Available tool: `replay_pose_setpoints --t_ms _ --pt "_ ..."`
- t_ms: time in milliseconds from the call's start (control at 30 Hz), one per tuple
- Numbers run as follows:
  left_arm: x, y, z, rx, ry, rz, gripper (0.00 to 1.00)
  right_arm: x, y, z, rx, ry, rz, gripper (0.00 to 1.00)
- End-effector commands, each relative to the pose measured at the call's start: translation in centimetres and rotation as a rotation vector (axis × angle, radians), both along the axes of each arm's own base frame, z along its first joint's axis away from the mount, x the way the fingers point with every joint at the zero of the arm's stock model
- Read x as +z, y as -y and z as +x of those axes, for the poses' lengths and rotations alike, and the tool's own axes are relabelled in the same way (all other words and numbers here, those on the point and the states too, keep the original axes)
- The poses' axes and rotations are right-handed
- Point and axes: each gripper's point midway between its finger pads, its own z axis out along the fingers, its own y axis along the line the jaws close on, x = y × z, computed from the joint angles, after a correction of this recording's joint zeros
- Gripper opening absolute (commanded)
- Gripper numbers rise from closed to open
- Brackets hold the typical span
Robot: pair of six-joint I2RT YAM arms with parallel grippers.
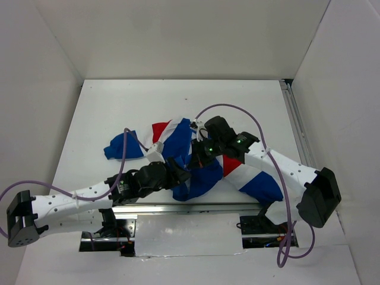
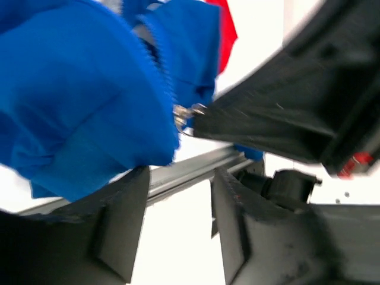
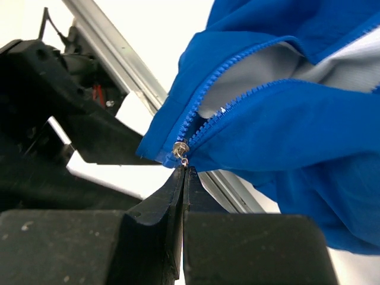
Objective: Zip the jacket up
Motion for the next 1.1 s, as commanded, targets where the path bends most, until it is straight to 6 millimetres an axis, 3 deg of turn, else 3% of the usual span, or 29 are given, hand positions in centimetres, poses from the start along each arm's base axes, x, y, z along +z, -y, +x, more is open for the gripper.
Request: replay_pose_setpoints --t_ms 0,167,333,467,667,833,1067 --pt "0.4 -0.9 1.3 0.159 -0.060 -0.041 0.57 1.6 -0.8 -0.4 0.038 0.028 0.088 0.00" --pt "1.0 -0.2 2.2 0.172 -0.012 -0.058 0.55 1.9 -1.2 -0.8 0.062 0.017 0.118 0.00" --pt "1.8 -0.8 3.3 0.221 0.039 -0.061 0.53 1.9 -1.2 -1.0 0.071 0.009 0.127 0.00" --pt "2.2 -1.1 3.7 0.242 0.074 -0.095 0.45 1.8 -1.4 -1.1 0.075 -0.004 0.130 0.00" --pt "4.4 -0.9 4.7 0.264 0.151 -0.134 0.37 1.8 -1.6 -1.5 0.094 -0.021 0.142 0.00" --pt "2.9 -2.6 4.9 0.348 0.099 -0.082 0.38 1.9 -1.2 -1.6 0.096 -0.007 0.139 0.00" --pt "2.8 -3.8 5.2 0.401 0.108 -0.101 0.39 1.5 -1.1 -2.0 0.113 -0.021 0.135 0.00"
